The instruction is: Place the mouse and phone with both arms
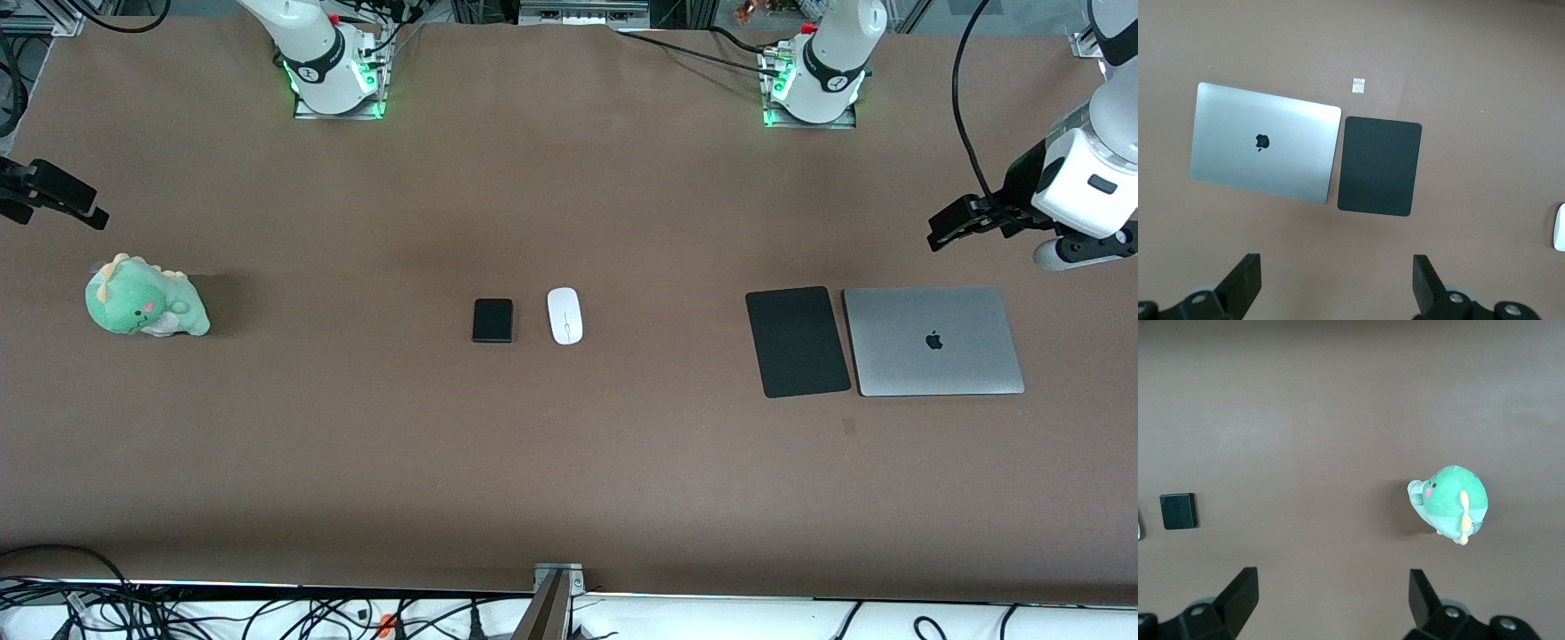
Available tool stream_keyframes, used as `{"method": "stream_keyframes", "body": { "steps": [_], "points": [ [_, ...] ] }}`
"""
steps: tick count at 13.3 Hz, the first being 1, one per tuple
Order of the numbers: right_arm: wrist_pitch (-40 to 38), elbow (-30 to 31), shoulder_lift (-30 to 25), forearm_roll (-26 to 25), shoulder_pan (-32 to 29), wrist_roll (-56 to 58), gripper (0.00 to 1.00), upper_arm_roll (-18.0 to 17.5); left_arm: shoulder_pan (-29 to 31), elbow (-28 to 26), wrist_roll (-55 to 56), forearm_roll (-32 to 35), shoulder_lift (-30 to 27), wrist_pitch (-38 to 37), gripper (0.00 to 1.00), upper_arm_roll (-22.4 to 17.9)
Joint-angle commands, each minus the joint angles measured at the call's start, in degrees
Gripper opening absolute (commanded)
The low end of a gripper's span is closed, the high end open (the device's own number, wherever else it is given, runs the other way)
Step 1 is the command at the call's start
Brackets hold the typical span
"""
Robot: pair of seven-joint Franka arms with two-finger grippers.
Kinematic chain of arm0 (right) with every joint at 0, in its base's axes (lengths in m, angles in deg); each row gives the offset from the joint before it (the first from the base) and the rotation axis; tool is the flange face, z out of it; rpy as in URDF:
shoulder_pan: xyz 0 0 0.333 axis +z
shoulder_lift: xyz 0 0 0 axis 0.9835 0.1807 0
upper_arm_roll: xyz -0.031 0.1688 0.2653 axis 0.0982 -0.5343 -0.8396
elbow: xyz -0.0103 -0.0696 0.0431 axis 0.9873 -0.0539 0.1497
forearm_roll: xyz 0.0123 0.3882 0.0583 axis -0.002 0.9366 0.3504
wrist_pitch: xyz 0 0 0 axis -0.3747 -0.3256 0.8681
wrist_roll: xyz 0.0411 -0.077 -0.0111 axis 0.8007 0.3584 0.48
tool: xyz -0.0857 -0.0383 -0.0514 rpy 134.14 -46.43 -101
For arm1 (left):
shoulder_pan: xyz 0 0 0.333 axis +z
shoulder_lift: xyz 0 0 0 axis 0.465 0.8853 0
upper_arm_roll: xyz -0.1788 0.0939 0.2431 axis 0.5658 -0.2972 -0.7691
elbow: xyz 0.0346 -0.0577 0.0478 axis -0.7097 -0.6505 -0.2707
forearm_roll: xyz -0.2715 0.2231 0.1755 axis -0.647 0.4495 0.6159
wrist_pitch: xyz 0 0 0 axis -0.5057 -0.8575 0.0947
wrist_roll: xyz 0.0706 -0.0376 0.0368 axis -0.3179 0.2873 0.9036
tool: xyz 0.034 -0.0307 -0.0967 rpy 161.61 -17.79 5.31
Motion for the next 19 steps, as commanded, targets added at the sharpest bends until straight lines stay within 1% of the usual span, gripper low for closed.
{"method": "stream_keyframes", "body": {
  "steps": [1,7,10,19],
  "points": [
    [0.5,0.7,-0.7,-0.4,-0.4,0.6,1.0,-0.3,0.7,2.1,-1.2,0.7,0.8,-0.8,1.0,0.3],
    [0.5,0.7,-0.6,-0.4,-0.4,0.7,1.0,-0.3,0.8,2.8,-1.5,1.2,1.3,-1.1,1.0,0.3],
    [0.4,0.7,-0.6,-0.4,-0.4,0.7,1.0,-0.3,0.8,2.8,-7.9,1.1,1.3,-1.2,1.0,0.3],
    [0.3,0.8,-0.6,-0.4,-0.4,0.7,1.0,-0.3,0.7,2.8,-8.1,1.1,1.7,-1.2,1.0,0.3]
  ]
}}
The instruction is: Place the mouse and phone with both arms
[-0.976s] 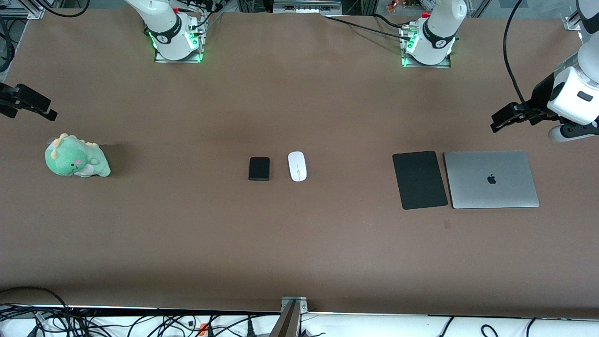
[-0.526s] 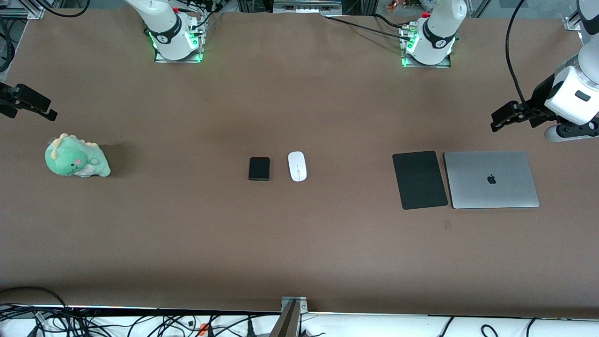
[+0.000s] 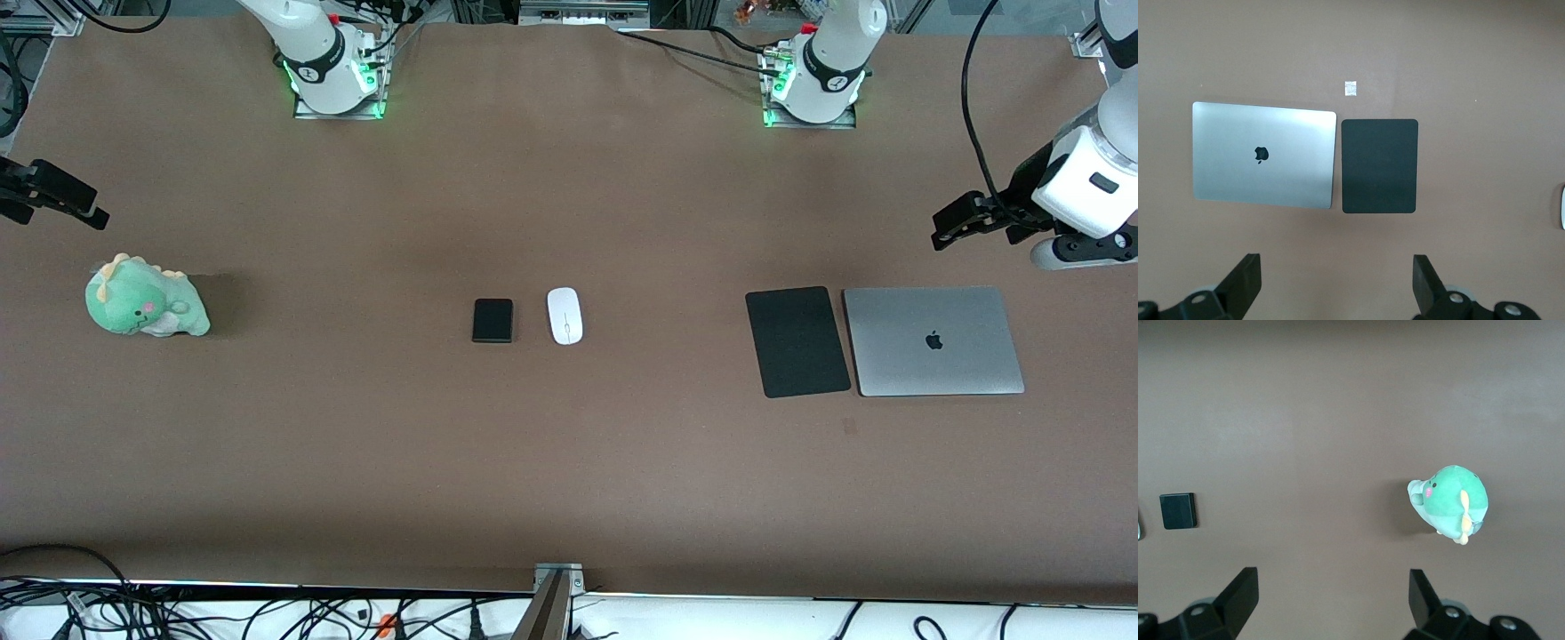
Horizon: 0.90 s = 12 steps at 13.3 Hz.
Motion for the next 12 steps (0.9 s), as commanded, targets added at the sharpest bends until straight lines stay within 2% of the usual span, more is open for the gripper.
{"method": "stream_keyframes", "body": {
  "steps": [1,12],
  "points": [
    [0.3,0.6,-0.6,-0.4,-0.4,0.7,1.0,-0.3,0.3,2.1,-1.5,1.1,1.6,-1.2,1.0,0.4],
    [0.5,0.6,-0.6,-0.5,-0.4,0.7,1.0,-0.3,1.2,3.1,-0.8,-1.6,1.4,-3.0,1.0,0.3]
  ]
}}
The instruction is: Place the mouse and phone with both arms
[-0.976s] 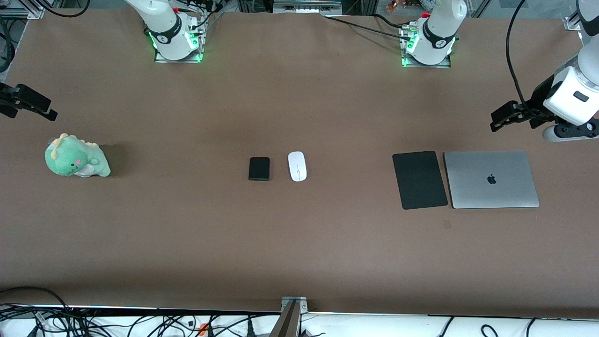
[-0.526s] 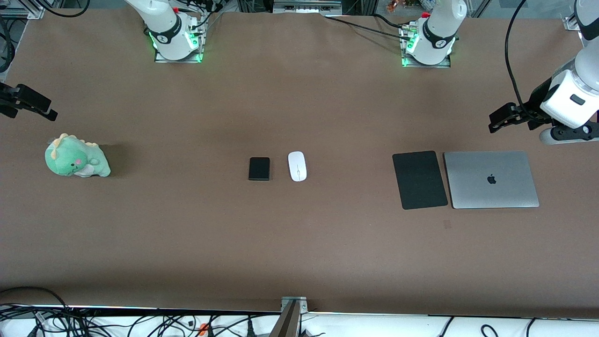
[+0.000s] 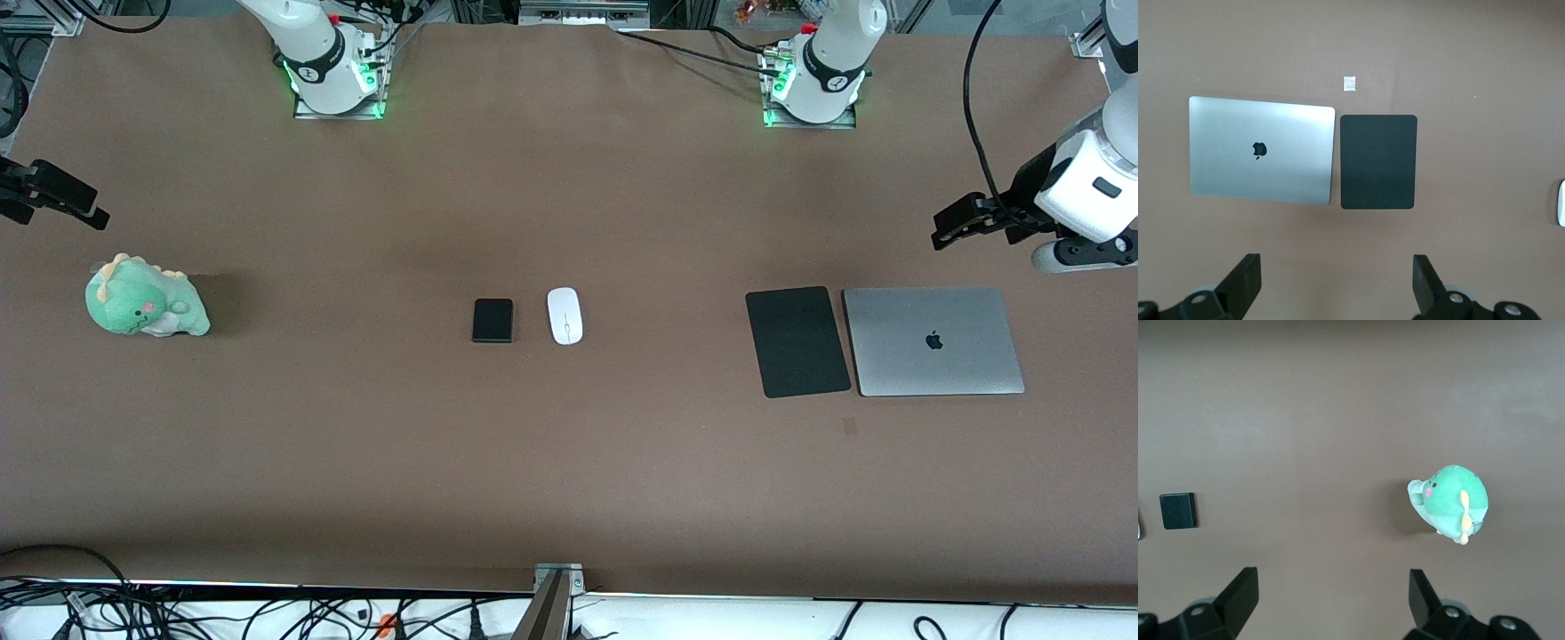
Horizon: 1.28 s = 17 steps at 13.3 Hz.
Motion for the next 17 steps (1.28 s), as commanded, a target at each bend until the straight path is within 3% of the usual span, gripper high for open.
{"method": "stream_keyframes", "body": {
  "steps": [1,17],
  "points": [
    [0.5,0.6,-0.6,-0.5,-0.4,0.7,1.0,-0.3,0.6,1.7,-0.5,-1.1,0.6,-1.4,1.0,0.3],
    [0.6,0.6,-0.6,-0.5,-0.2,0.7,1.0,-0.6,0.6,1.7,0.9,-1.1,0.6,-1.5,1.0,0.3]
  ]
}}
